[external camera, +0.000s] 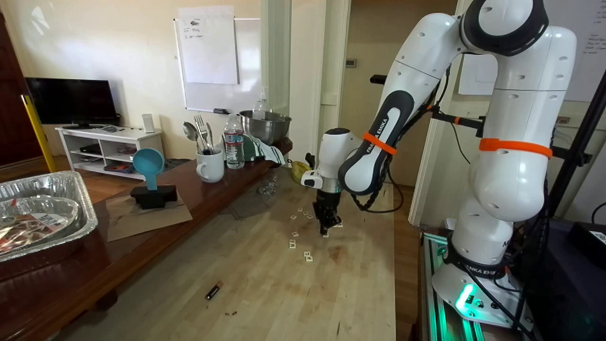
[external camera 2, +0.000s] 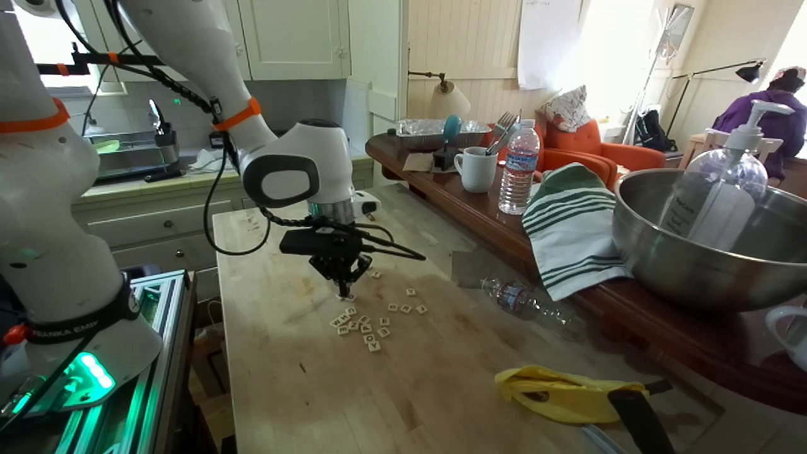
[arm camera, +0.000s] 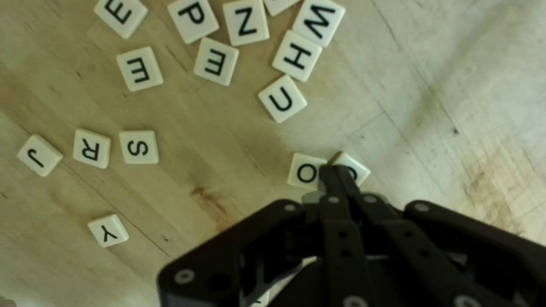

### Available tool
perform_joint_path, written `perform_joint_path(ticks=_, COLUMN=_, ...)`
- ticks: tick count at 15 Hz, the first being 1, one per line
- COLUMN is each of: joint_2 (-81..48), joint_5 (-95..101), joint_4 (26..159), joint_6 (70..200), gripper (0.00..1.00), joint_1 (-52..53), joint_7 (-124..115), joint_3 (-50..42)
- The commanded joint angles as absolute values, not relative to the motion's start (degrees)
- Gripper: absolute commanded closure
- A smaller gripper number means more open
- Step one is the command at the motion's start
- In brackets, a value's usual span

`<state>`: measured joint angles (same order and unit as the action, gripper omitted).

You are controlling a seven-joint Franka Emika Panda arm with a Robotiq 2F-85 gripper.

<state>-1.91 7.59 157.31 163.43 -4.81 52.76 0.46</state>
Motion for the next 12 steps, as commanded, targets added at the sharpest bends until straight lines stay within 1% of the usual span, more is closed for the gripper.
perform_joint_path(ticks=1, joint_2=-2.7, joint_5=6.1, joint_4=157.3, joint_6=162.7, gripper=1.0, joint_1=-4.0, joint_7=47.2, joint_3=-0.3)
perform_joint_path(ticks=12, joint_2=-2.8, joint_5=1.0, joint_4=157.3, joint_6=162.8, gripper=1.0, joint_1=-3.9, joint_7=33.7, joint_3=-0.1)
